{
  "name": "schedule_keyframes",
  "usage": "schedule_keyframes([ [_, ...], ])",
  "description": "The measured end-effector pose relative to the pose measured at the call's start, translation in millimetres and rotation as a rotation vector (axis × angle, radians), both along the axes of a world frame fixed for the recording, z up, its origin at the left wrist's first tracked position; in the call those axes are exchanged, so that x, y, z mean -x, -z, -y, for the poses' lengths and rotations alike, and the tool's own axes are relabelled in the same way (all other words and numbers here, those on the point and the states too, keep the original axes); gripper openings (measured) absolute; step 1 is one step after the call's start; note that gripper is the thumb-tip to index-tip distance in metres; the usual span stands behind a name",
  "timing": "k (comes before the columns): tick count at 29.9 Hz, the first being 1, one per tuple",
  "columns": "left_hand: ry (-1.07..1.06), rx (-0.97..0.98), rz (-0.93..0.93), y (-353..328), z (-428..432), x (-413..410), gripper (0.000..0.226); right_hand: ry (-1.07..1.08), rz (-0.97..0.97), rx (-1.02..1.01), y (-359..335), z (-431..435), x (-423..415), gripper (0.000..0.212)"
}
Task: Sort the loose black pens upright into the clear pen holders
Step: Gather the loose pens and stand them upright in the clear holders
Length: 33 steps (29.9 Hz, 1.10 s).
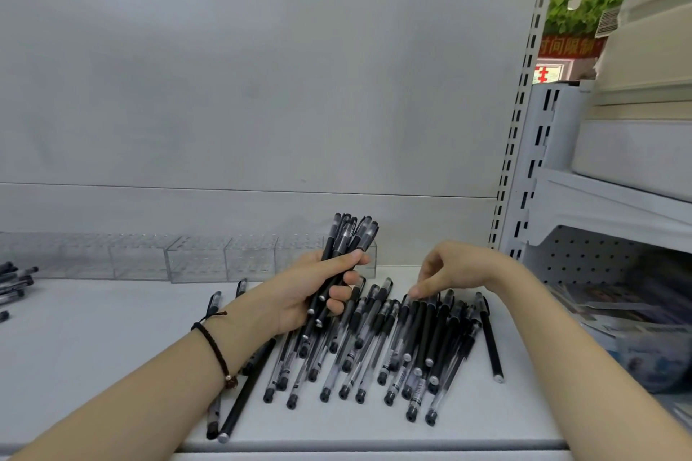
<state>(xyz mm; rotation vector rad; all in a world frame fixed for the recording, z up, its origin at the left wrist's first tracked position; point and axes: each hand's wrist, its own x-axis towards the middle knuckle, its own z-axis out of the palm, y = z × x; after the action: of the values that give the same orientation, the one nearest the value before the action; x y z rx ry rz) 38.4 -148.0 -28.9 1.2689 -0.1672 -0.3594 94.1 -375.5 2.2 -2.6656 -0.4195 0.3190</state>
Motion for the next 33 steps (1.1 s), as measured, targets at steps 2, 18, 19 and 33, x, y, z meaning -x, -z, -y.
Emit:
schedule_keyframes([
  [2, -0.007, 0.001, -0.001, 0, 0, 0, 0.033, 0.023, -0.002, -0.075, 1, -1, 0, 0.03],
  [18, 0.006, 0.02, 0.001, -4, 16, 9, 0.021, 0.037, 0.048, -1.045, -3, -35, 9, 0.019],
  [19, 0.028, 0.019, 0.008, -4, 18, 10, 0.024, 0.022, 0.059, -1.047, -3, -36, 9, 0.02],
  [33, 0.061, 0.097, -0.029, 0, 28, 7, 0.023, 0.073, 0.164, -0.524, -15, -5, 11, 0.03],
])
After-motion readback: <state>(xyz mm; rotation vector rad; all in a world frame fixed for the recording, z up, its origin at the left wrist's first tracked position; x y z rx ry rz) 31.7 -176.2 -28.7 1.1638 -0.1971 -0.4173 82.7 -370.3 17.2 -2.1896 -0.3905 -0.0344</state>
